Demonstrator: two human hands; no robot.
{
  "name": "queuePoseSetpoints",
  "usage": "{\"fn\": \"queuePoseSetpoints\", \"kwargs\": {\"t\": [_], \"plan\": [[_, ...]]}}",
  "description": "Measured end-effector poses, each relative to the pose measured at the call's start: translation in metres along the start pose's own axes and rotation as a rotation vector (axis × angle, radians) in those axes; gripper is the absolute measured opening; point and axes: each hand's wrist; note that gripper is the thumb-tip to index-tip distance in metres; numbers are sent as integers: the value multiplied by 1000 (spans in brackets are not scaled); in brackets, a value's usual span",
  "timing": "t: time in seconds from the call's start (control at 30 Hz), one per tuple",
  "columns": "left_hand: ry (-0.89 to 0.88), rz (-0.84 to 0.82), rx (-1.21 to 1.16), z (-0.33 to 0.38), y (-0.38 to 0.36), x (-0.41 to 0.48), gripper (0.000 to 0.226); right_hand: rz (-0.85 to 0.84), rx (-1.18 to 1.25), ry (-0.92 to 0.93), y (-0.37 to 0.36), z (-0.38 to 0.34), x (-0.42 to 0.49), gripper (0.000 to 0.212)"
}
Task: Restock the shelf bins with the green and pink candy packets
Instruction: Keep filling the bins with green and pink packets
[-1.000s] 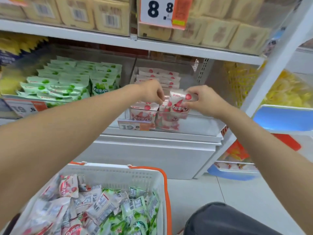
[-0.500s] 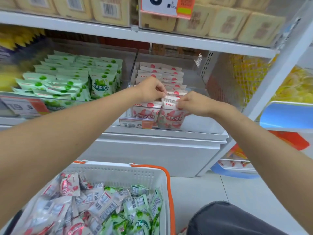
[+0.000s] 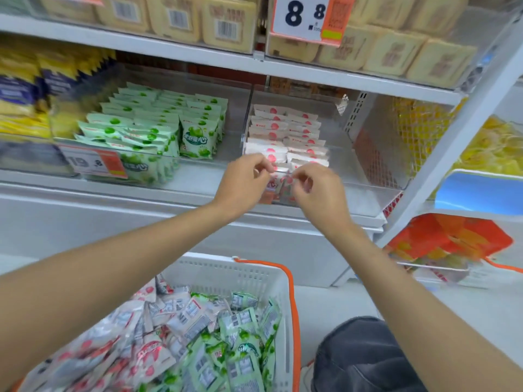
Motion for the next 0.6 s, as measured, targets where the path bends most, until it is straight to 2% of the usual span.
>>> {"fn": "queuePoseSetpoints", "kwargs": {"t": [0.07, 0.17, 0.27, 0.33, 0.43, 0.6], "plan": [[110, -37, -32, -26, -1, -34, 20, -152, 98, -46, -35, -15, -31, 16], [278, -206, 31, -79, 5, -90, 19, -541, 184, -162, -89, -31, -86, 18], [481, -399, 119, -136, 17, -143, 18, -881, 131, -218, -137, -28, -129, 23], [592, -494, 166, -167, 26, -175, 19, -976, 144, -316, -161, -21, -145, 23], [710, -542, 207, -203, 38, -213, 19, -1034, 144, -435, -188, -16, -154, 28], [801, -579, 278, -233, 46, -237, 16, -1135, 156, -460, -230, -31, -152, 60]]}}
Point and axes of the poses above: each hand's wrist, its own x-axis towards the middle knuckle, its own y-axis out of the back of the hand, z = x × y, and after that the axes turned 8 degrees about -z, right-handed
